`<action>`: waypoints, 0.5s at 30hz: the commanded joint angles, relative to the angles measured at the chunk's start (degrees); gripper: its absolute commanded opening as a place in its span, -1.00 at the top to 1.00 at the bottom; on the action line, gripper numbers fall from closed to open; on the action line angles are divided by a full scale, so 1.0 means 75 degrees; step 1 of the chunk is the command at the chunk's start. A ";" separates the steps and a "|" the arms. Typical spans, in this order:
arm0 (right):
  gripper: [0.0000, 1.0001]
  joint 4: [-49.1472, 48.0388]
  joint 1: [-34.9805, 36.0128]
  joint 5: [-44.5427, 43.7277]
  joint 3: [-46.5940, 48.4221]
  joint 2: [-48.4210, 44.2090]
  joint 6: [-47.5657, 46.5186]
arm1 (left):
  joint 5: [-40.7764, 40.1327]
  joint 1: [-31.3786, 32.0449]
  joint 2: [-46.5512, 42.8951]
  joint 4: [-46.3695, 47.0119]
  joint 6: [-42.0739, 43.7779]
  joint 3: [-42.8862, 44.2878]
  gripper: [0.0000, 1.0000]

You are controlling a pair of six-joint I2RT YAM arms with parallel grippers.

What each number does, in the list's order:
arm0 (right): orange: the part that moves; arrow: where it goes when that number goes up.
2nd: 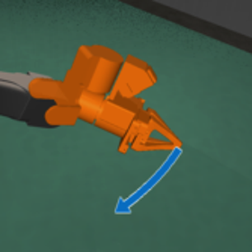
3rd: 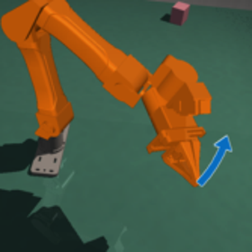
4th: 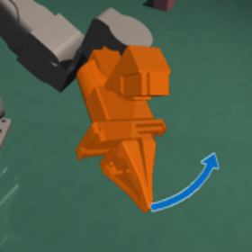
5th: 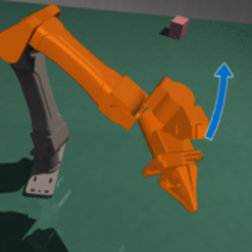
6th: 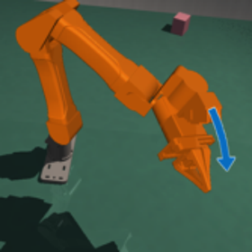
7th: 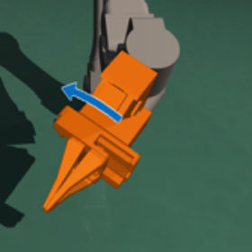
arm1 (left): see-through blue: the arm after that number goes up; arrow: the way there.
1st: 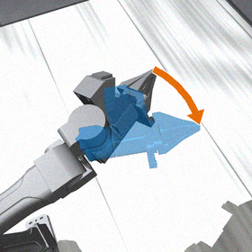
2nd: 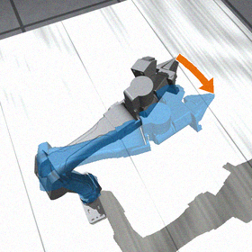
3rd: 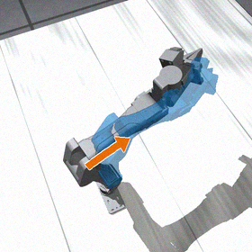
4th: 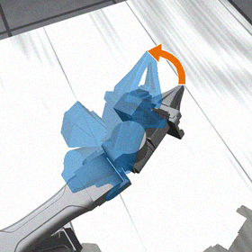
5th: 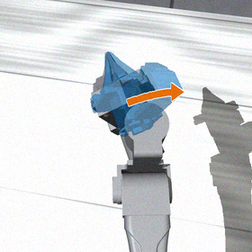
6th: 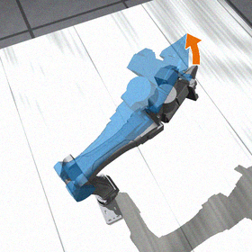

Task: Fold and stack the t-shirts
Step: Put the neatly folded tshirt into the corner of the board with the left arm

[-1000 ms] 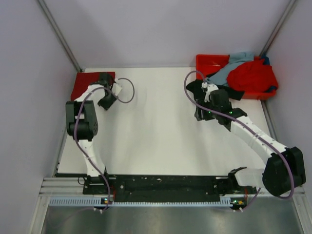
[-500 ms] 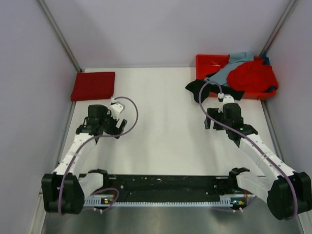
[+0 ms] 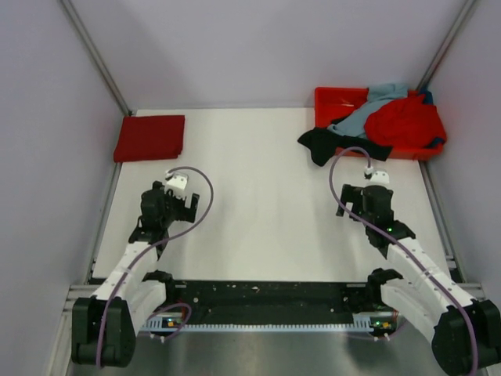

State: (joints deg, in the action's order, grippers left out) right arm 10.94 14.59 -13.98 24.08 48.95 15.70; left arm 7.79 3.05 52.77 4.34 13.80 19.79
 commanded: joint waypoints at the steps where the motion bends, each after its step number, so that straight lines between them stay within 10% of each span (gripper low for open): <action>1: -0.98 -0.0673 -0.0070 -0.0480 -0.0093 -0.0374 0.0191 | -0.0066 -0.0032 -0.0333 0.1179 -0.0177 -0.0341 -0.97; 15: -0.97 -0.0697 -0.0059 -0.0457 -0.0046 -0.0280 0.0180 | -0.0054 -0.0032 0.0065 0.1074 -0.0129 -0.0248 -0.98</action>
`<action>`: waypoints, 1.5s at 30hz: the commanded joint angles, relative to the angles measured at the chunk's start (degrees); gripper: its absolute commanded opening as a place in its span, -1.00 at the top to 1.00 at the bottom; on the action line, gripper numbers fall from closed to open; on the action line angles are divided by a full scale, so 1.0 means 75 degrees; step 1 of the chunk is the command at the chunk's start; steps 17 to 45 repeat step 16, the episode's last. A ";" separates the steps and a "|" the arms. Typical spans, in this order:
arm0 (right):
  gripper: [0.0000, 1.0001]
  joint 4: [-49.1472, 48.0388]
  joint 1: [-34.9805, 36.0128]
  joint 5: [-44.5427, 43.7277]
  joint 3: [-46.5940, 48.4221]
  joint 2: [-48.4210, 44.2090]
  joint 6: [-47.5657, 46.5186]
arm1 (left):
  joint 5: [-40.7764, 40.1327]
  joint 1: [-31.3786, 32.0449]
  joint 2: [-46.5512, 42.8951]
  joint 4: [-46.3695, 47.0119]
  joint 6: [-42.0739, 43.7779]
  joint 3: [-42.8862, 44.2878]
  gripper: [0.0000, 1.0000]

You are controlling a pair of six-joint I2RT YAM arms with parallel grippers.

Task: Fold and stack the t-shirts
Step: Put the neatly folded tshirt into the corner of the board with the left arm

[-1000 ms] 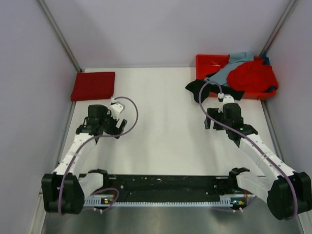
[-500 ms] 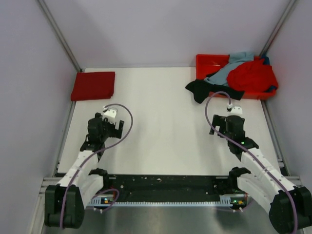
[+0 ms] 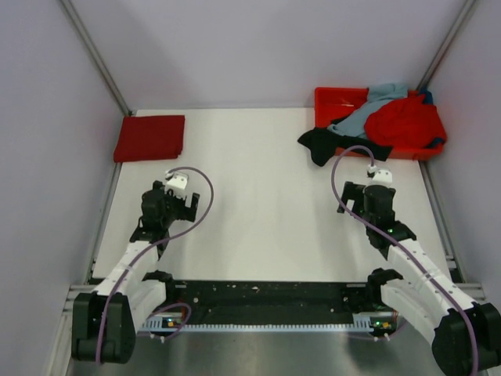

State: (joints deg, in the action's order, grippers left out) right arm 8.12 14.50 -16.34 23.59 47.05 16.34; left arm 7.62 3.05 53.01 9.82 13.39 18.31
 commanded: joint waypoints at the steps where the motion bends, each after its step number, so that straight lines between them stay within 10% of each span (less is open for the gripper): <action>1: -0.97 -0.0321 -0.0070 -0.0142 0.0018 -0.0027 0.0095 | -0.0031 -0.0032 0.0033 0.0354 -0.0074 -0.0038 -0.97; 45: -0.97 -0.0321 -0.0047 -0.0154 0.0006 -0.0015 0.0095 | 0.0005 -0.0032 0.0127 0.0296 -0.0015 -0.0015 -0.97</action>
